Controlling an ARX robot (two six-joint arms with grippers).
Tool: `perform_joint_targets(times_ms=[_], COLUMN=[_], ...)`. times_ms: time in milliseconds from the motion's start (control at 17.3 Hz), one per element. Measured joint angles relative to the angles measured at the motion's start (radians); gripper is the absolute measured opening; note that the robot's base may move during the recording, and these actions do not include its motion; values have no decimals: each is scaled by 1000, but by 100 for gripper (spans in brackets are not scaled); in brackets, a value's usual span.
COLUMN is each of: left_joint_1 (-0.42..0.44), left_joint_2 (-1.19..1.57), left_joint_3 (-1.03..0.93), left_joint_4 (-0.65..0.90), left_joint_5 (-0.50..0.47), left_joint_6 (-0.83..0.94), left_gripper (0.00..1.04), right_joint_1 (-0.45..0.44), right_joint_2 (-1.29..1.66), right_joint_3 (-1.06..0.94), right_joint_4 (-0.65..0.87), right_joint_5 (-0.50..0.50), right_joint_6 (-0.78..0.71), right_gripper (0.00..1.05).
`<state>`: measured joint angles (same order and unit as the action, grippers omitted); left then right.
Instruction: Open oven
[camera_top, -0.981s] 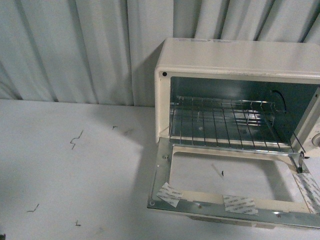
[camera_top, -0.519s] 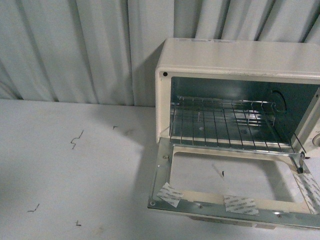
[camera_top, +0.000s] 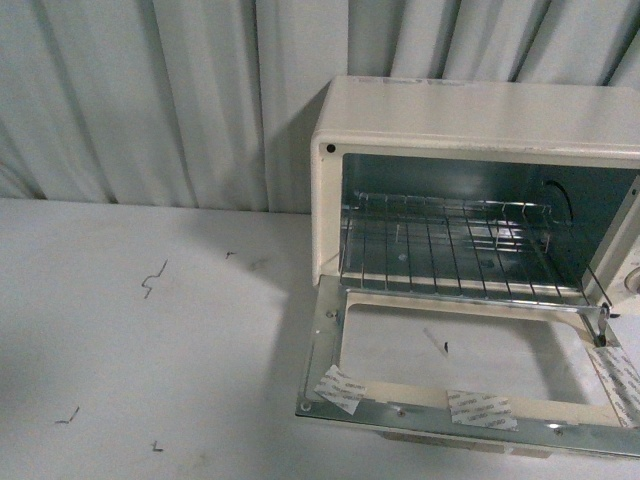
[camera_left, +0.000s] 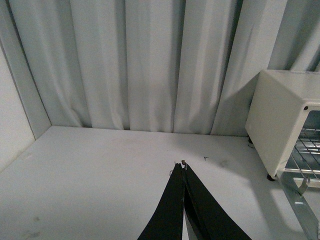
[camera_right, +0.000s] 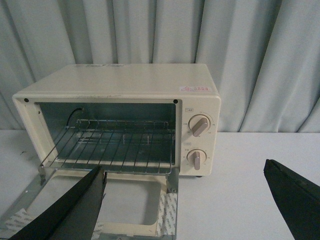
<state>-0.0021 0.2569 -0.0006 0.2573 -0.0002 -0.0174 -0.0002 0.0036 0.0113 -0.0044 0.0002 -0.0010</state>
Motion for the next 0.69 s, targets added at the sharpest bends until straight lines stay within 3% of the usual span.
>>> perform_joint_targets(times_ms=[462, 577, 692], left_joint_1=[0, 0, 1], left_joint_2=[-87, -230, -248], left_joint_3=[0, 5, 6], left_joint_4=[-86, -273, -262], left_joint_5=[0, 0, 0], left_joint_6=[0, 0, 0], left_gripper=[2, 2, 2], right_joint_1=[0, 0, 0], right_joint_2=[0, 0, 0], right_joint_3=[0, 0, 0], right_joint_4=[0, 0, 1], right_joint_5=[0, 0, 0], right_joint_6=[0, 0, 0], right_gripper=[98, 98, 98])
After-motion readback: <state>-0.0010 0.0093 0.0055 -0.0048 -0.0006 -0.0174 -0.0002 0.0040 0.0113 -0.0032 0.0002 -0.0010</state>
